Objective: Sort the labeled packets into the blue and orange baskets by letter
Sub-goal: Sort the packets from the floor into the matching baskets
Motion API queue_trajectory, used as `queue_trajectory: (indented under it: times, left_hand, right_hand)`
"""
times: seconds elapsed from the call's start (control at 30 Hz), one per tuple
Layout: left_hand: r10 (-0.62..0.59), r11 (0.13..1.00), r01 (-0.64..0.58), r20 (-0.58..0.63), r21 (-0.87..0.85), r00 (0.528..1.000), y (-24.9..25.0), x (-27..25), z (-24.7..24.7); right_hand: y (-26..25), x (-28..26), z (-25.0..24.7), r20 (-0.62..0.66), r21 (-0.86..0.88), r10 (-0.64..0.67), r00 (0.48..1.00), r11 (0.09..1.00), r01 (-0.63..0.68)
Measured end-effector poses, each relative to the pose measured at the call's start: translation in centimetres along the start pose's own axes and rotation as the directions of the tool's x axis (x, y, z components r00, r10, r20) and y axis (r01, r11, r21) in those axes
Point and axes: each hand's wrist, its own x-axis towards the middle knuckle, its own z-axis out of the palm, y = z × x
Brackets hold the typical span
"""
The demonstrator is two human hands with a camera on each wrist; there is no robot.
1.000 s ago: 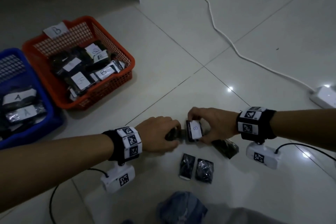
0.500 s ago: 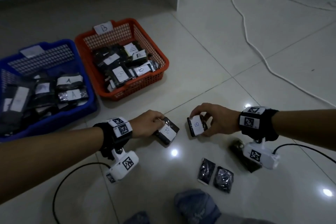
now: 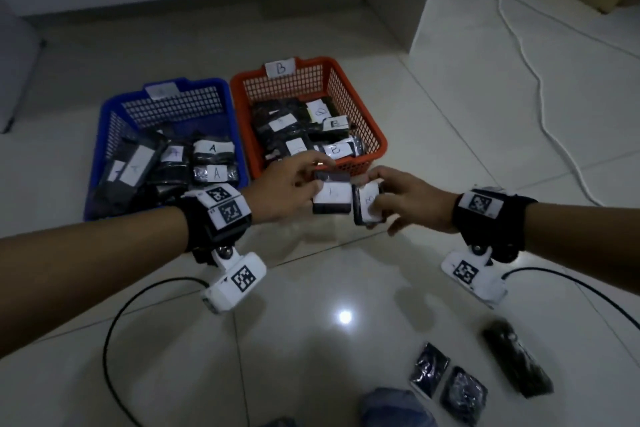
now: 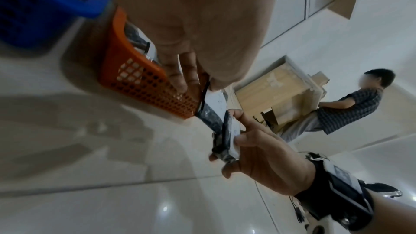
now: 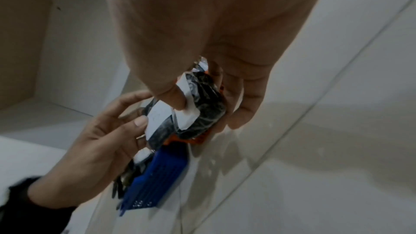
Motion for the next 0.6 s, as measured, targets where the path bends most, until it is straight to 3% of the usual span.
queue_trajectory:
  times: [0.17,0.27,0.4,0.5,0.6]
  left_hand:
    - [-0.022,0.997,0.039,-0.267,0.059,0.964,0.4,1.1,-3.2]
    - [-0.091,0.993,0.115,-0.391,0.037,0.916,-0.3,2.0,-4.6]
    - [-0.187,0.98,0.199,-0.373,-0.005,0.909,-1.2,3.2,-4.4]
    - [-0.186,0.97,0.229,-0.352,0.083,0.917,-1.9,4.1,-3.6]
    - [-0.198,0.952,0.261,-0.334,0.157,0.922,-2.4,4.7,-3.3]
  right_hand:
    - [-4.1,3.5,-1.0,-0.262,-0.004,-0.134,0.956,0.99,0.138]
    - [-5.5,5.4,-2.0,-0.402,0.104,-0.122,0.907,0.979,0.178]
    - [-6.0,7.9,-2.2,-0.481,0.234,-0.004,0.876,0.963,0.133]
    - [-5.6,9.6,-1.8,-0.529,0.298,0.09,0.844,0.951,0.085]
    - [-5.6,10.6,-1.6,-0.558,0.126,0.061,0.828,0.992,0.012]
